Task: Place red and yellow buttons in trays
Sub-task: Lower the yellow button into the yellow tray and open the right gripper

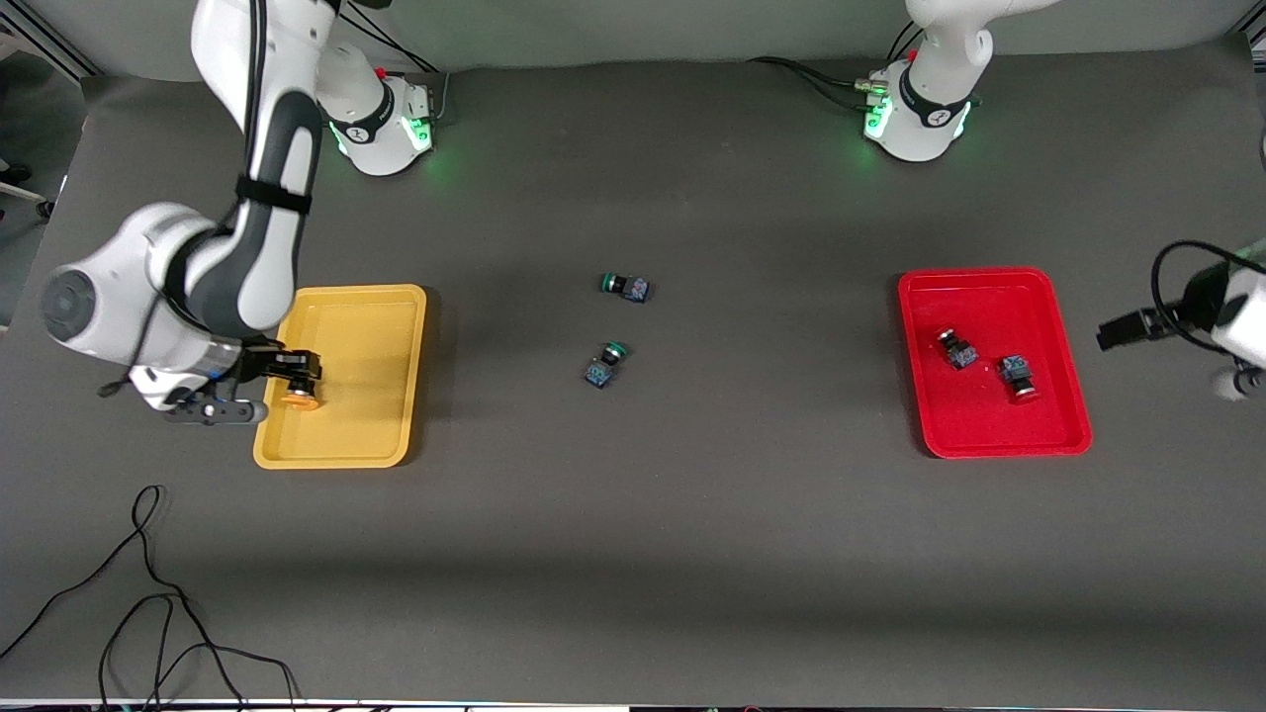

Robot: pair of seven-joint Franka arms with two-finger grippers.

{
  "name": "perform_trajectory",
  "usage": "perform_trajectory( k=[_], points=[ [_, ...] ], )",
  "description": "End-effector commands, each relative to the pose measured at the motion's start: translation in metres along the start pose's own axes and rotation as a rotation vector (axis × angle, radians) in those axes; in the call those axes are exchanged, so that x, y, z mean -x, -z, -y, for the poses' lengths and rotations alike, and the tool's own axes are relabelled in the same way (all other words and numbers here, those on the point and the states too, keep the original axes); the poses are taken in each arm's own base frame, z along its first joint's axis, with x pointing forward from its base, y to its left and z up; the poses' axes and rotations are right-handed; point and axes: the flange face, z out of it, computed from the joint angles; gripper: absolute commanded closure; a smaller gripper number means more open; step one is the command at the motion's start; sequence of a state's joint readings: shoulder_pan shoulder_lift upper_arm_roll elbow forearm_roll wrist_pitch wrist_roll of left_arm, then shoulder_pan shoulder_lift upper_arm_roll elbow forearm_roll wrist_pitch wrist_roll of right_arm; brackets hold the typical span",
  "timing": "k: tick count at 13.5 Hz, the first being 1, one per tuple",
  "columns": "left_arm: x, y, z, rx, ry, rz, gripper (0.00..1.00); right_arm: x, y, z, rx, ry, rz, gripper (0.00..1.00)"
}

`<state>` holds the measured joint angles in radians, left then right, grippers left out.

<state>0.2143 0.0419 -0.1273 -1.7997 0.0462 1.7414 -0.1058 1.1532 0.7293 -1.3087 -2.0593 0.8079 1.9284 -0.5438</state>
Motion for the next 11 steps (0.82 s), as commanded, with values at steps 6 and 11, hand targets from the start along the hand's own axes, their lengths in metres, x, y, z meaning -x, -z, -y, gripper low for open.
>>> perform_trajectory(
  k=[6, 11],
  points=[
    [0.021, 0.037, -0.043, -0.002, -0.089, -0.011, 0.00, -0.016, -0.099, 0.012, -0.005, 0.175, 0.058, 0.75],
    [0.024, 0.042, -0.039, -0.009, -0.090, 0.028, 0.00, -0.027, -0.060, 0.019, -0.038, 0.152, 0.036, 0.00]
  ],
)
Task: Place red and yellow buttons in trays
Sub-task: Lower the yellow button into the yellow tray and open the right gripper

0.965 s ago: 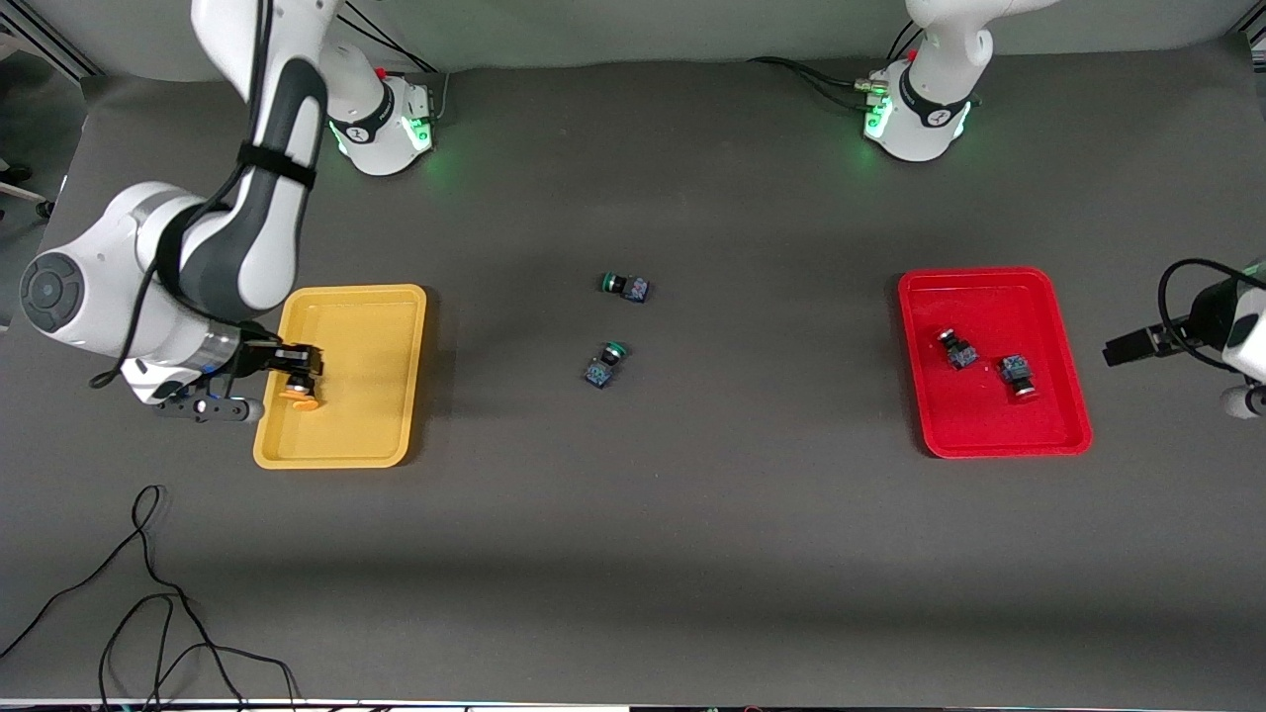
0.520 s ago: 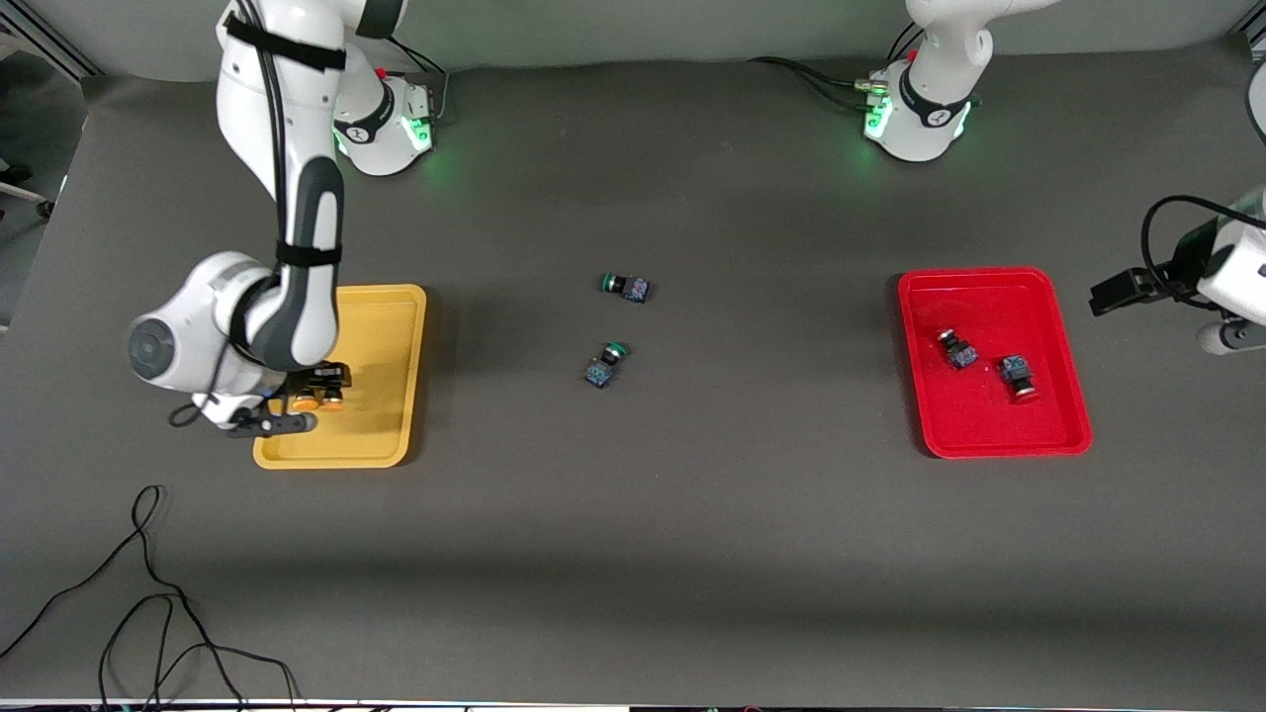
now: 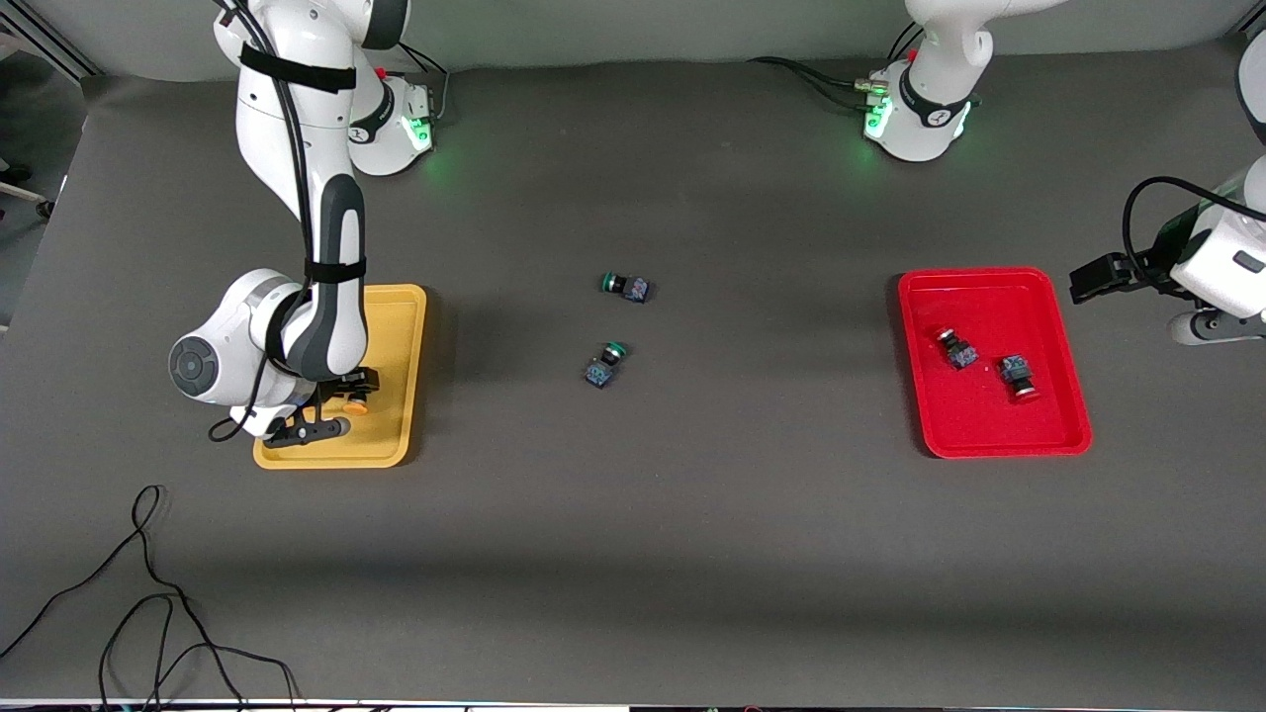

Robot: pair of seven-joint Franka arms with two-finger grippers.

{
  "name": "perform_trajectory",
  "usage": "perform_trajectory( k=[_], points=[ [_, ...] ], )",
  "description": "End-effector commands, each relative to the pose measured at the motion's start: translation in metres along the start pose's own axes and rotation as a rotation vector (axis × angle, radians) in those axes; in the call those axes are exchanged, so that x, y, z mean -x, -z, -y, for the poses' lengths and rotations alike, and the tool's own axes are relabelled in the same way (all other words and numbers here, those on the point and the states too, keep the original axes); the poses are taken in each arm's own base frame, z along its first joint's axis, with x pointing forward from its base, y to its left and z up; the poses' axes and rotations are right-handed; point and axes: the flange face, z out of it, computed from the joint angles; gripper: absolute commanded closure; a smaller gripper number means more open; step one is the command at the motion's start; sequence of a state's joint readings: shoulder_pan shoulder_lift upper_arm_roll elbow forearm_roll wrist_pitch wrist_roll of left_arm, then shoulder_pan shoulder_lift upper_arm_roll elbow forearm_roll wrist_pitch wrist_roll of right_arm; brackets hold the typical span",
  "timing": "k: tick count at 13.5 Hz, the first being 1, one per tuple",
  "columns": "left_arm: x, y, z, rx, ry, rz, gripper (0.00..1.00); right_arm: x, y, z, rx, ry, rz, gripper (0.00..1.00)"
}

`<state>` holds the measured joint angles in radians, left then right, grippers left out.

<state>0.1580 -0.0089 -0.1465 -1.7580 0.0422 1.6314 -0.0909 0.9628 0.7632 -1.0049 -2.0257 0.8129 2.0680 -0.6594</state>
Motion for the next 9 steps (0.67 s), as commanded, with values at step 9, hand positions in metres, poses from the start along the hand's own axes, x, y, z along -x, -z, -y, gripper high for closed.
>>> perform_trajectory(
  k=[9],
  points=[
    [0.028, -0.016, 0.000, -0.003, 0.001, -0.068, 0.00, -0.002, 0.229, 0.042, 0.040, -0.118, -0.021, 0.00]
  ],
)
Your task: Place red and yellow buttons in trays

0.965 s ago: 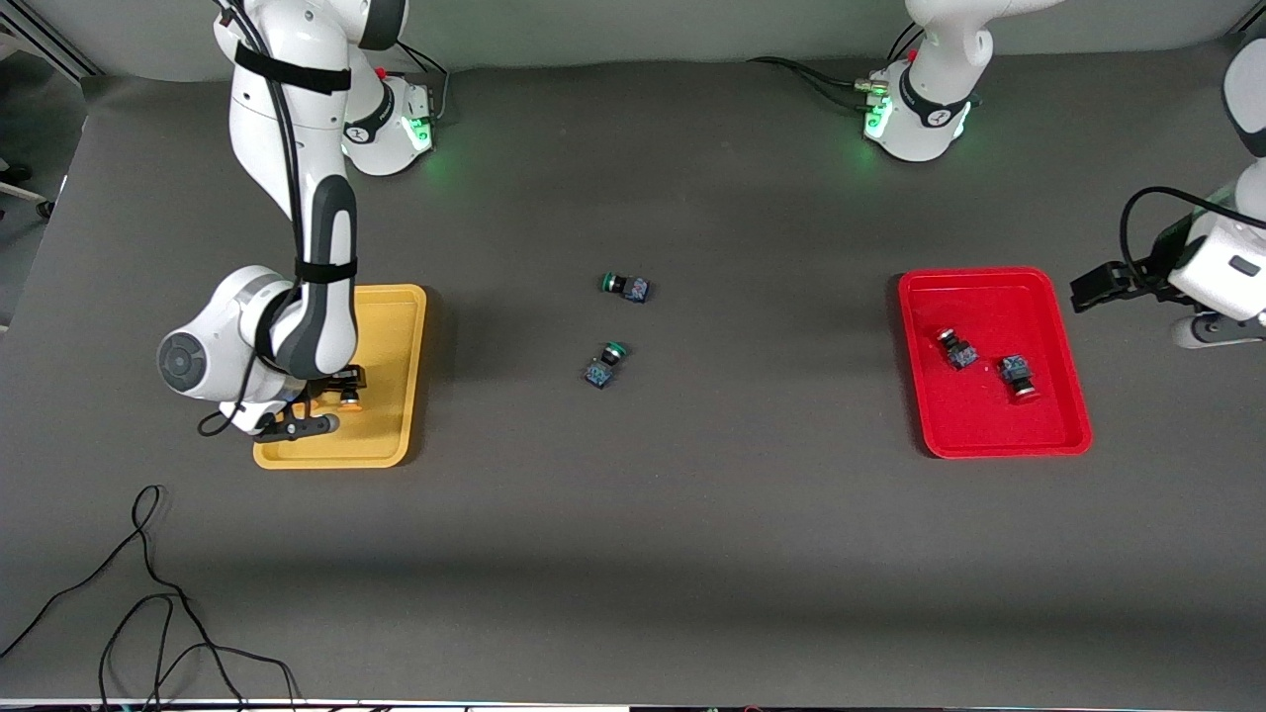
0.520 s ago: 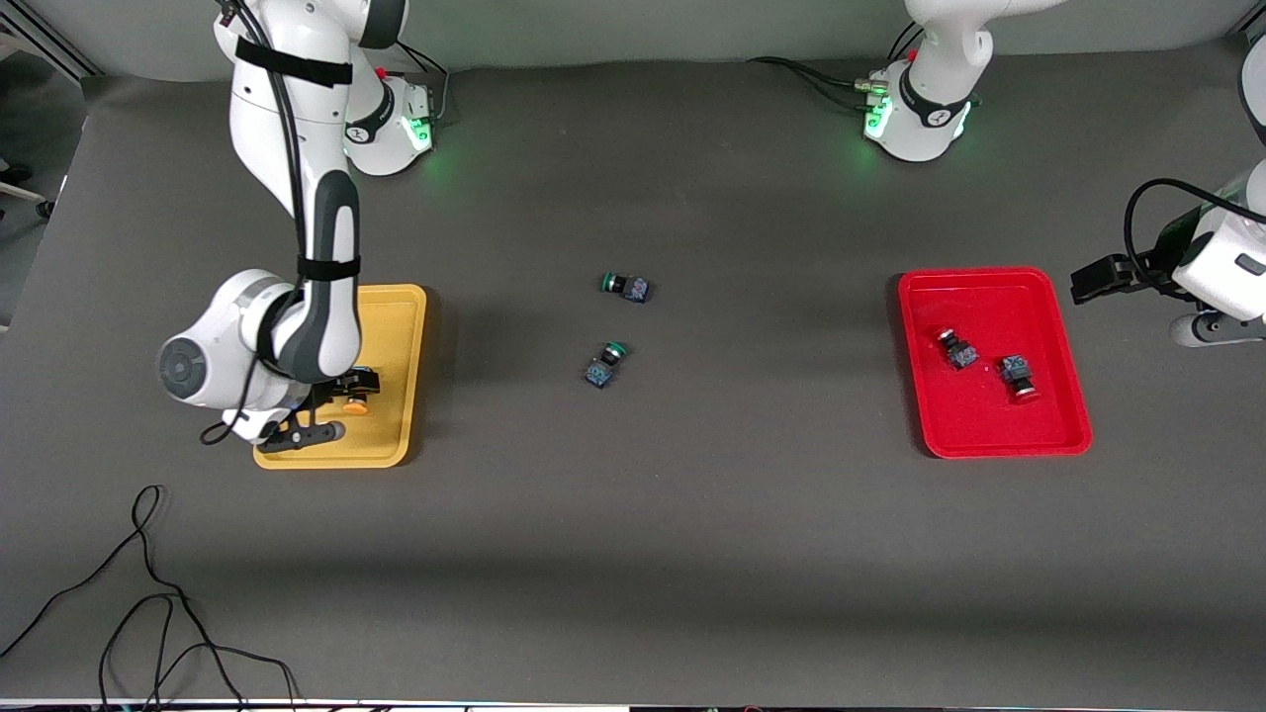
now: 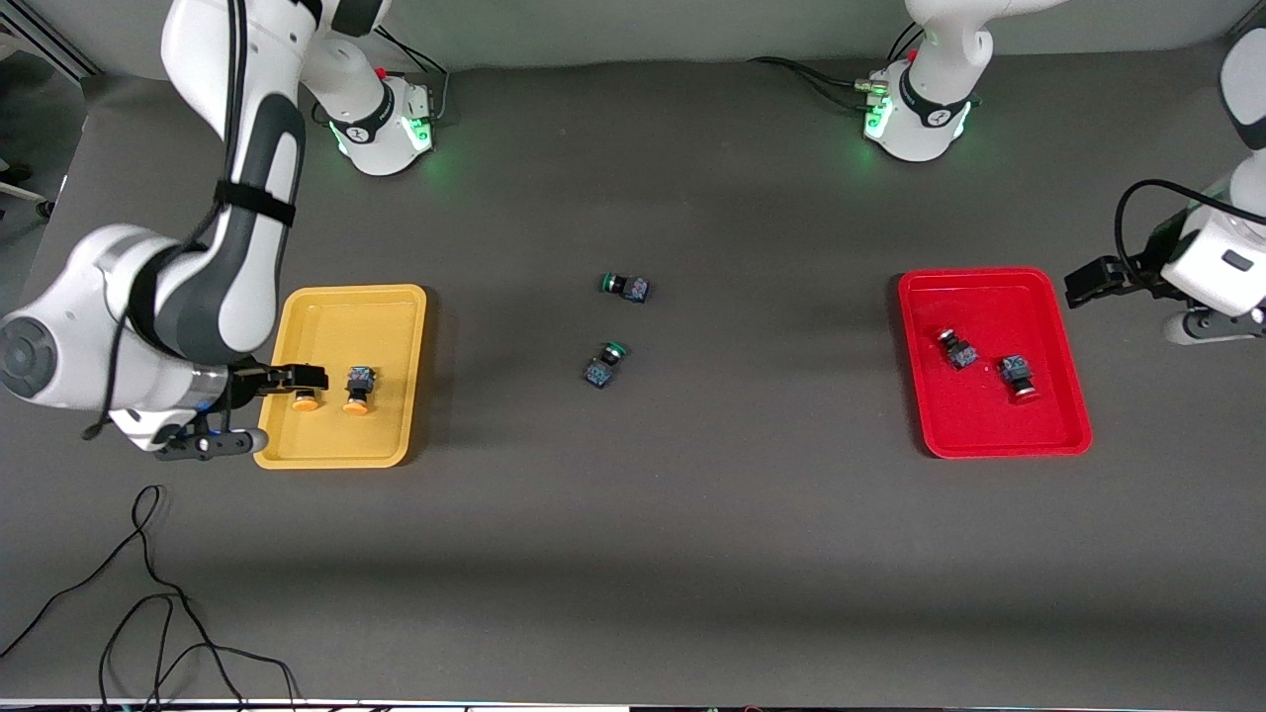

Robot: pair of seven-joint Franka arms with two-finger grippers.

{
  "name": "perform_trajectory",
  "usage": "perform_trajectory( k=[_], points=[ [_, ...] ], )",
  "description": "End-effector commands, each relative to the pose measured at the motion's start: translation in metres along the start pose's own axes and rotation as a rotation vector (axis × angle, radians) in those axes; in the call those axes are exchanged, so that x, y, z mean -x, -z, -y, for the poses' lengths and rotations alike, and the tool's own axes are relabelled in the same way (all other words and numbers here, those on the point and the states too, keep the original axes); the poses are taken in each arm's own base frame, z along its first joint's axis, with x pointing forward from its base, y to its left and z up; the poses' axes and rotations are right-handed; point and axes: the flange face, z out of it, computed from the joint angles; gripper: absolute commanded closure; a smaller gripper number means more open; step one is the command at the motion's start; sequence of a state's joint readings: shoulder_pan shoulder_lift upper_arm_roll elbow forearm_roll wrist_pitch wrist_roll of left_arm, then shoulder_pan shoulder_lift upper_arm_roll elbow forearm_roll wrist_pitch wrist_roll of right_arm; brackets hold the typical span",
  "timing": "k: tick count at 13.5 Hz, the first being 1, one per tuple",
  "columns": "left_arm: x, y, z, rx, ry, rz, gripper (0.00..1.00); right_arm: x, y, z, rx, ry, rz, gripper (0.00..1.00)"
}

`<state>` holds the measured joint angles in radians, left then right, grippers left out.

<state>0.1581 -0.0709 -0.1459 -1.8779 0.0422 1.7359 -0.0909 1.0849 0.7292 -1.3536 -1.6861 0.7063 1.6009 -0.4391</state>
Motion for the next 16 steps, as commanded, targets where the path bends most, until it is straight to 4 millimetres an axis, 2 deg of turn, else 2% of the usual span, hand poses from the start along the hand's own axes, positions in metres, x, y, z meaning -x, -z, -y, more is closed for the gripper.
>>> perform_trajectory(
  k=[1, 4, 7, 8, 9, 11, 16],
  points=[
    [0.015, 0.001, 0.000, 0.002, -0.001, -0.020, 0.00, 0.012, 0.025, 0.016, 0.041, -0.008, -0.025, 0.00],
    [0.001, 0.005, 0.000, 0.008, -0.002, -0.020, 0.00, 0.019, 0.044, 0.021, 0.050, -0.004, -0.059, 0.00],
    [-0.013, 0.015, 0.001, 0.014, -0.006, -0.026, 0.00, 0.033, 0.071, 0.011, -0.004, -0.099, -0.068, 0.00],
    [-0.011, 0.016, 0.002, 0.014, -0.012, 0.000, 0.00, 0.035, 0.071, 0.014, -0.014, -0.102, -0.044, 0.00],
    [-0.011, 0.015, 0.002, 0.013, -0.014, 0.012, 0.00, 0.039, 0.080, 0.002, -0.027, -0.133, -0.039, 0.00],
    [-0.011, 0.015, 0.000, 0.013, -0.015, 0.012, 0.00, 0.044, 0.086, -0.007, -0.043, -0.161, -0.018, 0.00],
    [-0.010, 0.014, 0.003, 0.016, -0.007, 0.017, 0.00, 0.071, 0.118, -0.023, -0.046, -0.198, -0.034, 0.00]
  ],
)
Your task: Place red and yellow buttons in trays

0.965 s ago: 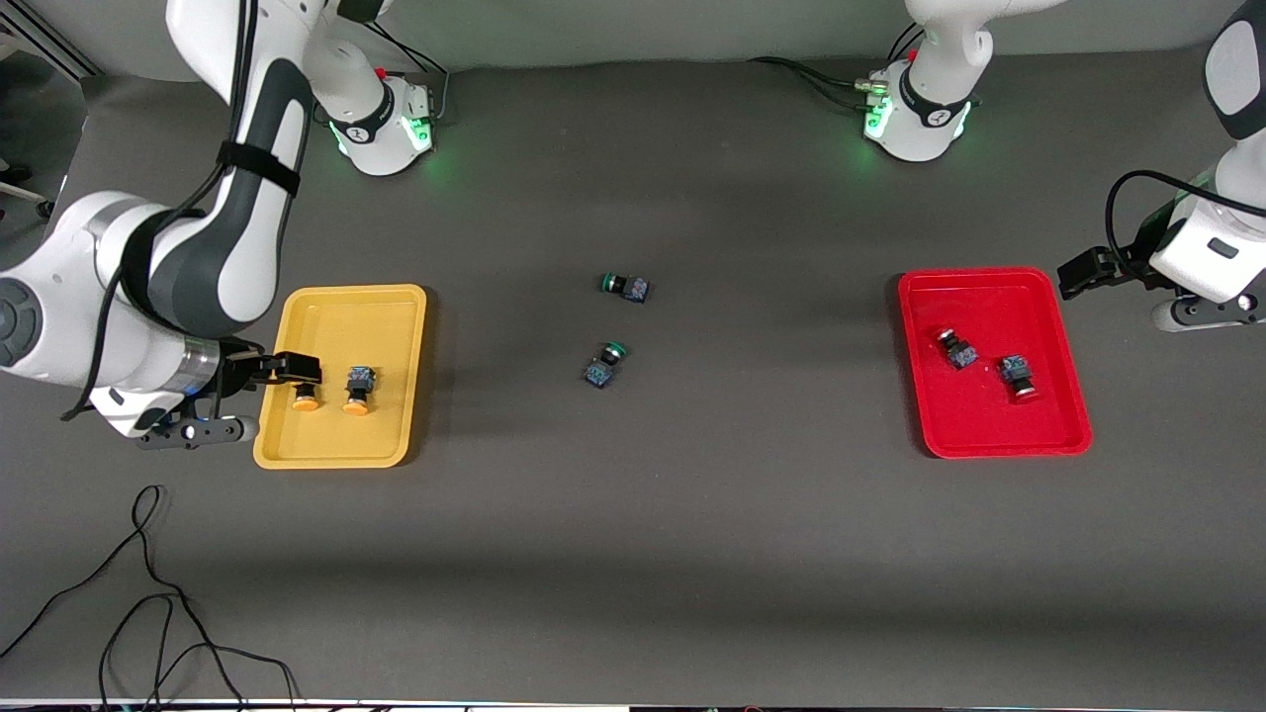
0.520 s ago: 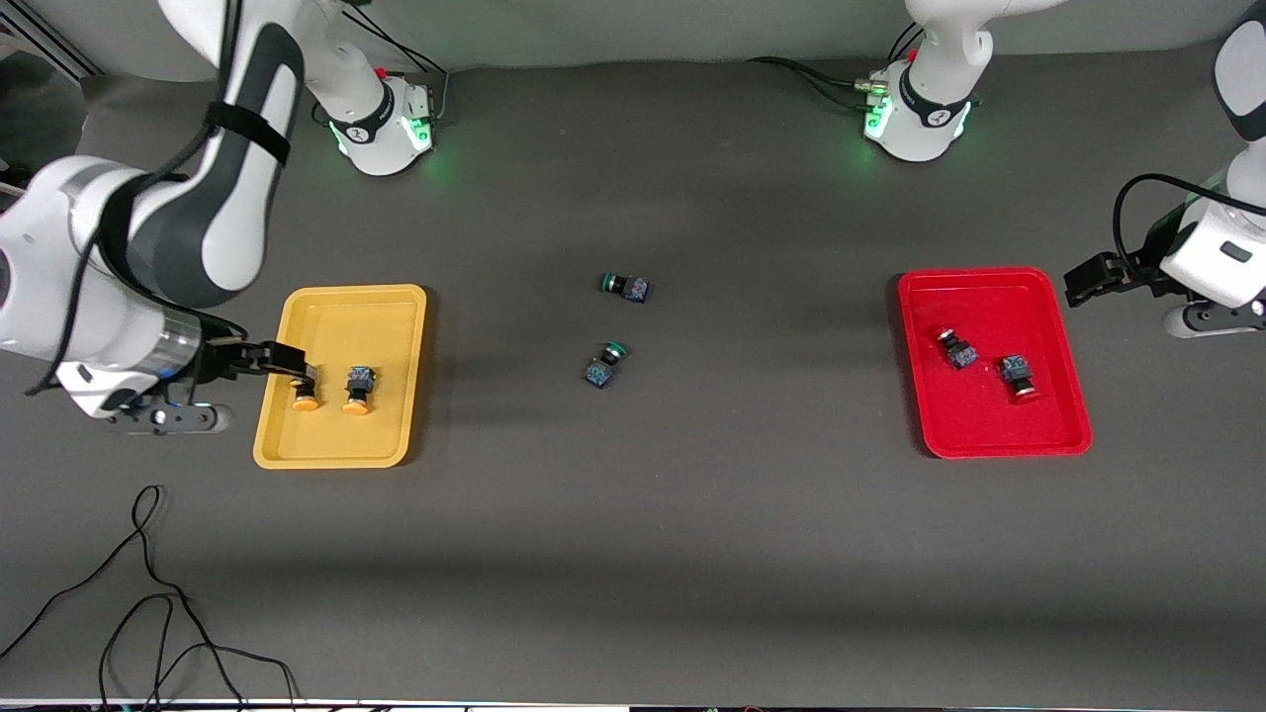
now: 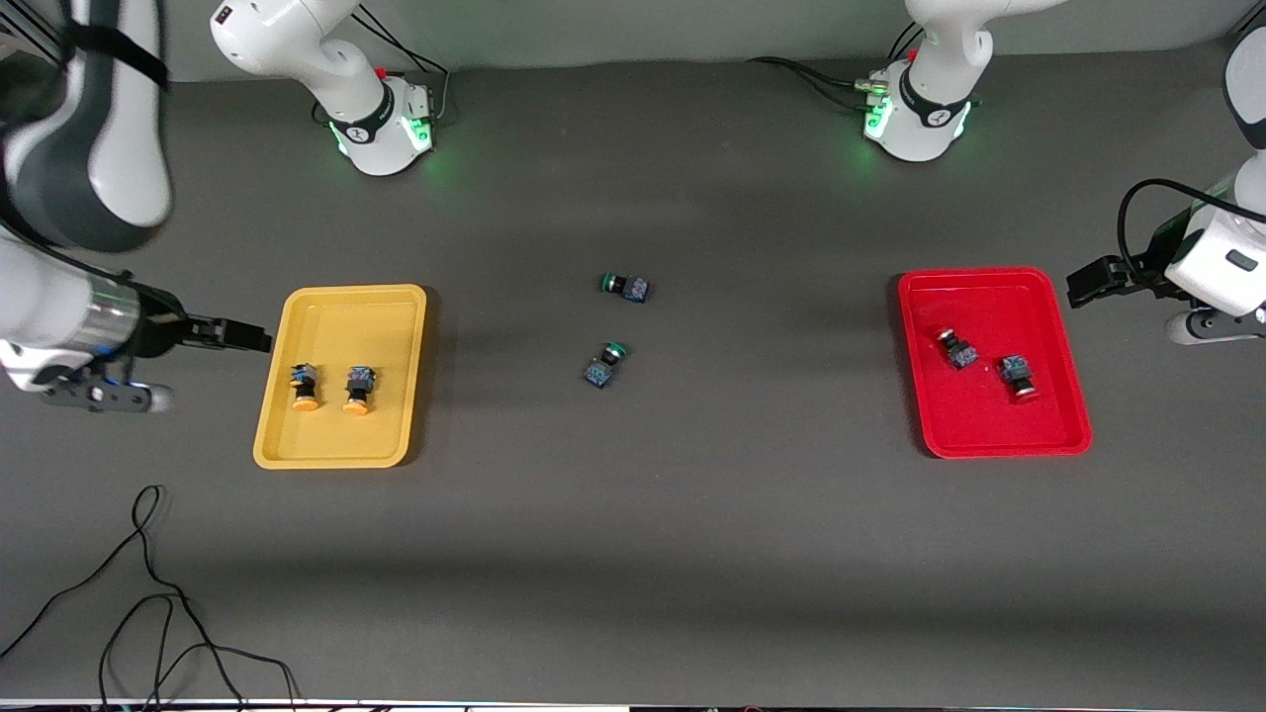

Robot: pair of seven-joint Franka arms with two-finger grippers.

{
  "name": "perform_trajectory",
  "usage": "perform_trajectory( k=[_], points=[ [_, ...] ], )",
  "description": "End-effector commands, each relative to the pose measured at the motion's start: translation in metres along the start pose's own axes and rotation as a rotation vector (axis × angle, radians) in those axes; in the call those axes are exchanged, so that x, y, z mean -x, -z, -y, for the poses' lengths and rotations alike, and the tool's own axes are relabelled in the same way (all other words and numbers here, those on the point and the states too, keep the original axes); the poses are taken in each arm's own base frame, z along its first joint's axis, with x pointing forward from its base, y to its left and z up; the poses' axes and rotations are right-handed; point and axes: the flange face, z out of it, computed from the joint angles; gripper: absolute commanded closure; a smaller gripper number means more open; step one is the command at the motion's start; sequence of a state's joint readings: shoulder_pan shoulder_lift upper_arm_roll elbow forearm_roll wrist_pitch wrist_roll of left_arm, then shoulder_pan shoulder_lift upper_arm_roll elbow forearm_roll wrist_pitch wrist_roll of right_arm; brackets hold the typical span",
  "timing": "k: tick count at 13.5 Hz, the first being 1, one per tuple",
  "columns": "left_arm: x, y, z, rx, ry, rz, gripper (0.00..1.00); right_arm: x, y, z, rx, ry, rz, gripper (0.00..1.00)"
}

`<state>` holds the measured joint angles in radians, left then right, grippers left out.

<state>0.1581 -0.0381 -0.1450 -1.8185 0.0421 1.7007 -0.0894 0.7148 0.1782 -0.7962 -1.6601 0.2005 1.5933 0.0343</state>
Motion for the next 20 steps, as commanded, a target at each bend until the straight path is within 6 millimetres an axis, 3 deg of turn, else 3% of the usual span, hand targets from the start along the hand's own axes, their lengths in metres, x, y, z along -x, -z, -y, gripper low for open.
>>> perform_trajectory(
  k=[1, 6, 10, 20],
  points=[
    [-0.001, 0.007, 0.001, 0.012, -0.007, 0.007, 0.00, 0.024, 0.029, -0.006, -0.019, -0.019, -0.035, 0.00],
    [0.000, 0.006, 0.002, 0.010, -0.007, 0.012, 0.00, 0.052, 0.064, -0.031, -0.010, -0.038, -0.056, 0.00],
    [0.000, 0.005, 0.002, 0.010, -0.006, 0.015, 0.00, 0.057, 0.080, -0.037, 0.022, -0.037, -0.072, 0.00],
    [0.000, 0.007, 0.006, 0.012, 0.001, 0.011, 0.00, 0.059, 0.080, -0.039, 0.057, -0.031, -0.062, 0.00]
  ],
)
